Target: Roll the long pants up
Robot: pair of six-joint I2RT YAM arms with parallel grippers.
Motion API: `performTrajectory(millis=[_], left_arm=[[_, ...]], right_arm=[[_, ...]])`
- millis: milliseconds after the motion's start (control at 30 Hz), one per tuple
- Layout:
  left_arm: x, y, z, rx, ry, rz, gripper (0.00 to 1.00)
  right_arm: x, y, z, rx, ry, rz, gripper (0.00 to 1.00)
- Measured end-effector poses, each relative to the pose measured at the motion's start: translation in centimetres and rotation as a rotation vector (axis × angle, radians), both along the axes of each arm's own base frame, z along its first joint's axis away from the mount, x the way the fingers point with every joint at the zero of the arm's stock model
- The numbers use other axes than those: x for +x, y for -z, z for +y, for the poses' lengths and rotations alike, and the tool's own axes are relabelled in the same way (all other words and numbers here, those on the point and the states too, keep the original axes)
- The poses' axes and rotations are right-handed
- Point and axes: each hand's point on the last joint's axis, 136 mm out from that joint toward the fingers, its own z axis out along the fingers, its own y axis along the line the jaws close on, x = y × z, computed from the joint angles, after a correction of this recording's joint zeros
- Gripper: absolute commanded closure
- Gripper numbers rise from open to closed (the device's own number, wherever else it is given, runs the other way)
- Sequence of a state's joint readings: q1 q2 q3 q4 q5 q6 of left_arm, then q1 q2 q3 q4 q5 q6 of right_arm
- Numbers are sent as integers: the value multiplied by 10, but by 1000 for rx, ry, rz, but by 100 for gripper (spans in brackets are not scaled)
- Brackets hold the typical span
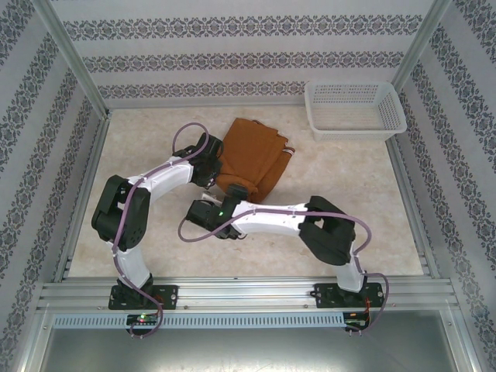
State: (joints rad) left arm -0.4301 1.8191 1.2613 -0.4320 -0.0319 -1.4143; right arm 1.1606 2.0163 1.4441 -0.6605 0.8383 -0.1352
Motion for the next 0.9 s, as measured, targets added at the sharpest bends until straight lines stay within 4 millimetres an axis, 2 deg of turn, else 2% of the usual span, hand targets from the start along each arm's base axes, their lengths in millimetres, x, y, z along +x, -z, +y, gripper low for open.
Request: performTrajectory(millis=[133, 200, 233, 267, 300, 333, 467, 500, 567, 600, 633, 667, 733, 900], left_arm=[[-1, 0, -1, -4, 3, 2, 100], [-1, -1, -2, -9, 5, 2, 100], [1, -1, -2, -10, 4, -4, 100], [4, -3, -1, -15, 0, -16, 100], [5, -2, 0, -17, -4, -21, 100], [6, -4, 2, -20, -7, -26, 100], [7, -7, 4, -25, -6, -45, 100], [6, -7, 4, -25, -6, -46, 91], [5, -8, 4, -24, -1, -47, 46], [5, -10, 4, -27, 2, -50, 28], [6, -13, 4, -30, 1, -56, 12], [6, -16, 4, -33, 1, -64, 3], [5, -24, 6, -31, 5, -69, 0], [3, -45, 16, -29, 0, -91, 0]], right_arm=[[26, 6, -4, -65, 1, -89, 14], [41, 4, -7, -83, 4, -129, 24], [48, 5, -9, -98, 7, -141, 32], [52, 4, -9, -100, 5, -151, 48], [54, 4, -8, -97, 0, -154, 80], [55, 4, -7, -94, -5, -151, 100], [56, 6, -3, -50, -17, -112, 100], [55, 6, -3, -39, -21, -98, 100], [53, 6, -3, -4, -25, -59, 100], [52, 6, -4, 15, -24, -36, 100], [51, 5, -4, 41, -24, -11, 100], [49, 3, -4, 71, -22, 16, 100], [47, -1, -10, 125, 3, 63, 100], [58, -6, -45, 260, 137, 174, 100]])
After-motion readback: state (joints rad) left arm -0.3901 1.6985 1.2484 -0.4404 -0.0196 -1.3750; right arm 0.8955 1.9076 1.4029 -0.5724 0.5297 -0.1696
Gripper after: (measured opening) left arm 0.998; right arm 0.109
